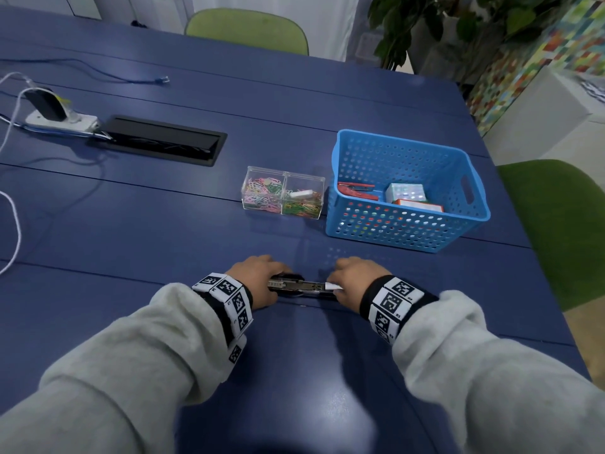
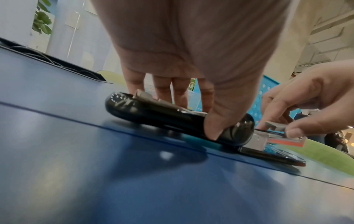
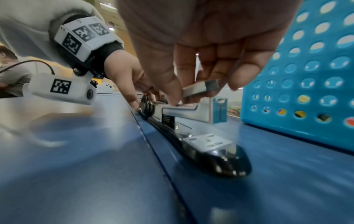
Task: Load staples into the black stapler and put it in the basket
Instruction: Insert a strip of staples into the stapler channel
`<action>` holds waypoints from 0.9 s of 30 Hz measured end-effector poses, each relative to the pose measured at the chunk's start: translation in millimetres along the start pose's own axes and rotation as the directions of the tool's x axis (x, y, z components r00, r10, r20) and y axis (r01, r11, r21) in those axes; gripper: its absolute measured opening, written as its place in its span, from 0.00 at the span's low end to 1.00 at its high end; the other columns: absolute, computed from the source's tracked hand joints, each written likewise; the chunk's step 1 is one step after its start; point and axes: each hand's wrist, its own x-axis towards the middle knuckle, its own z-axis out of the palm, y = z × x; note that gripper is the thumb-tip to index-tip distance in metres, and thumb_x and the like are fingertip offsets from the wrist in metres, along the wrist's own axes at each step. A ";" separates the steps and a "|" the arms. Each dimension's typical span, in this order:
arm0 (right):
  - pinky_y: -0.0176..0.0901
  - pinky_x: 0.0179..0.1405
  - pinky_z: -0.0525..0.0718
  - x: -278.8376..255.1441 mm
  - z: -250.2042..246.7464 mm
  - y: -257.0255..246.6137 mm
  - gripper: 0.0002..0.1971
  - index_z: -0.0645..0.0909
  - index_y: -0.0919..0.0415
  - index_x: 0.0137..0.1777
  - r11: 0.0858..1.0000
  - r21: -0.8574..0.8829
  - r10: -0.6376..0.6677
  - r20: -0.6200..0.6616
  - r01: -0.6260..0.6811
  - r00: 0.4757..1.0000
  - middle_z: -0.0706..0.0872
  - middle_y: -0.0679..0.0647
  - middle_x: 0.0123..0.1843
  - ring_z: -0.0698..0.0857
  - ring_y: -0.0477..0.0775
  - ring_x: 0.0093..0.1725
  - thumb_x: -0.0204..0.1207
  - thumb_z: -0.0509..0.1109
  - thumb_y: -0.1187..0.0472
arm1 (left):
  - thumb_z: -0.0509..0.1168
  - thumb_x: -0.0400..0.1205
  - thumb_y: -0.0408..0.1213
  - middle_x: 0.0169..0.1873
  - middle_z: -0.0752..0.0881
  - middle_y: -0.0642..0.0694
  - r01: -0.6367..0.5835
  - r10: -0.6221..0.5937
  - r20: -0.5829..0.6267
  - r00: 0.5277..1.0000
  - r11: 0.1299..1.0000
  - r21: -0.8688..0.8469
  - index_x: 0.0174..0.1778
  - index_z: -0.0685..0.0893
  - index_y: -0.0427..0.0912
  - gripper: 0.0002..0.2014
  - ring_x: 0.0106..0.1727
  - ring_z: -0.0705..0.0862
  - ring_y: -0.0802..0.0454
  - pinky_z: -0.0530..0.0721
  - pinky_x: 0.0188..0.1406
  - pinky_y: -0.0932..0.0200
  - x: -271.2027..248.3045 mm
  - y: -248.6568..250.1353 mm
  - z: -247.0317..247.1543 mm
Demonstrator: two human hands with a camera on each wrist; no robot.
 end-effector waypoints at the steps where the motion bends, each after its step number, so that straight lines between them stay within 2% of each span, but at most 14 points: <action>1: 0.52 0.56 0.78 1.0 0.7 0.1 0.14 0.81 0.58 0.58 1.000 0.007 0.000 0.006 0.000 1.000 0.80 0.60 0.59 0.77 0.63 0.62 0.76 0.59 0.59 | 0.65 0.73 0.37 0.62 0.78 0.47 0.000 0.000 0.001 1.000 1.000 -0.005 0.67 0.75 0.61 0.26 0.65 0.77 0.43 0.78 0.65 0.44 0.1 -0.3 0.2; 5: 0.51 0.54 0.78 4.2 1.5 1.9 0.13 0.82 0.58 0.55 0.997 0.074 0.008 0.044 -0.011 0.999 0.79 0.60 0.57 0.77 0.63 0.61 0.77 0.59 0.59 | 0.65 0.74 0.37 0.62 0.78 0.47 -0.005 0.005 0.005 1.000 1.000 -0.015 0.68 0.74 0.62 0.27 0.65 0.77 0.44 0.78 0.65 0.44 1.0 -3.3 0.8; 10: 0.47 0.48 0.74 4.3 2.4 6.6 0.12 0.84 0.59 0.53 0.993 0.118 0.006 0.074 -0.015 0.997 0.76 0.58 0.50 0.78 0.63 0.59 0.76 0.61 0.59 | 0.65 0.74 0.37 0.63 0.77 0.47 -0.002 0.002 -0.013 1.000 1.000 -0.011 0.68 0.75 0.60 0.26 0.66 0.76 0.44 0.77 0.66 0.47 2.3 -8.3 1.9; 14: 0.51 0.56 0.78 4.0 3.3 8.9 0.12 0.84 0.59 0.54 0.994 0.109 0.001 0.099 -0.012 0.995 0.79 0.61 0.56 0.78 0.63 0.59 0.76 0.63 0.57 | 0.66 0.73 0.35 0.62 0.78 0.46 0.005 -0.006 -0.036 0.999 1.000 -0.019 0.65 0.78 0.55 0.23 0.65 0.75 0.43 0.76 0.66 0.48 3.0 -12.9 2.9; 21: 0.51 0.61 0.80 0.5 5.9 15.7 0.15 0.82 0.57 0.59 0.984 0.161 0.059 0.123 -0.079 0.991 0.79 0.58 0.60 0.80 0.61 0.60 0.75 0.66 0.54 | 0.67 0.73 0.37 0.62 0.77 0.45 0.052 -0.049 -0.043 0.998 0.997 0.054 0.62 0.79 0.52 0.20 0.65 0.75 0.43 0.78 0.65 0.45 -0.9 -21.0 -1.7; 24: 0.50 0.63 0.79 -5.2 7.9 23.1 0.16 0.80 0.55 0.61 0.968 0.210 0.106 0.141 -0.135 0.984 0.79 0.57 0.62 0.79 0.59 0.62 0.75 0.66 0.52 | 0.70 0.73 0.40 0.62 0.78 0.45 0.072 -0.071 -0.023 0.997 0.995 0.065 0.61 0.80 0.50 0.19 0.64 0.78 0.44 0.79 0.65 0.48 -4.6 -23.6 -8.6; 27: 0.47 0.63 0.79 -10.9 6.3 29.8 0.15 0.81 0.54 0.59 0.933 0.305 0.168 0.102 -0.191 0.980 0.82 0.56 0.61 0.80 0.57 0.60 0.74 0.69 0.52 | 0.72 0.73 0.41 0.58 0.80 0.46 0.041 -0.038 -0.047 0.998 0.998 0.045 0.61 0.81 0.50 0.19 0.61 0.80 0.45 0.79 0.63 0.50 -8.9 -18.6 -21.8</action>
